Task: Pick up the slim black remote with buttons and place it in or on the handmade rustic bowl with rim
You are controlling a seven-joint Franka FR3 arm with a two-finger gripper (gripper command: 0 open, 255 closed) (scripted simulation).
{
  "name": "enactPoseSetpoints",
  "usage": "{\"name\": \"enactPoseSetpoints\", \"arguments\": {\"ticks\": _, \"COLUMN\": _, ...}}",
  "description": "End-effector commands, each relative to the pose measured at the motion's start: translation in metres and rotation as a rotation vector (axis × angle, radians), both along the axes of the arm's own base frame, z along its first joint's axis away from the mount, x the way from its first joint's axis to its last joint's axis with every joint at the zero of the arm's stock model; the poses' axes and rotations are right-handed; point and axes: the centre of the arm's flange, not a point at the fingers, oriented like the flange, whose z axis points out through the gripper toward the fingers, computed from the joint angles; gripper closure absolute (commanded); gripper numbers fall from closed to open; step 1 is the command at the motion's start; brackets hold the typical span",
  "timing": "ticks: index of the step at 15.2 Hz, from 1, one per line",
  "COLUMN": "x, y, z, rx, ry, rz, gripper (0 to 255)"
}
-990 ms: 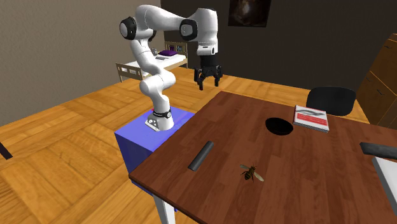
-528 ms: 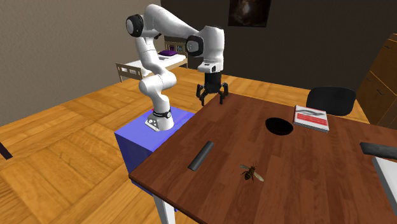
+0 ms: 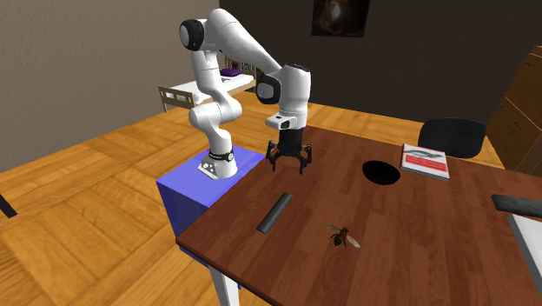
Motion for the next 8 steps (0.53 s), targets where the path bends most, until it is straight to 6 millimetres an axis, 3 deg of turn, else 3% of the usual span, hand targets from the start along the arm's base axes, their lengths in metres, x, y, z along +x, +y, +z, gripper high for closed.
{"name": "enactPoseSetpoints", "arguments": {"ticks": 1, "x": 0.008, "y": -0.019, "z": -0.017, "rx": -0.010, "ry": -0.006, "rz": -0.094, "gripper": 0}}
{"name": "enactPoseSetpoints", "arguments": {"ticks": 8, "x": 0.015, "y": -0.084, "z": -0.074, "rx": -0.041, "ry": -0.015, "rz": -0.395, "gripper": 0}}
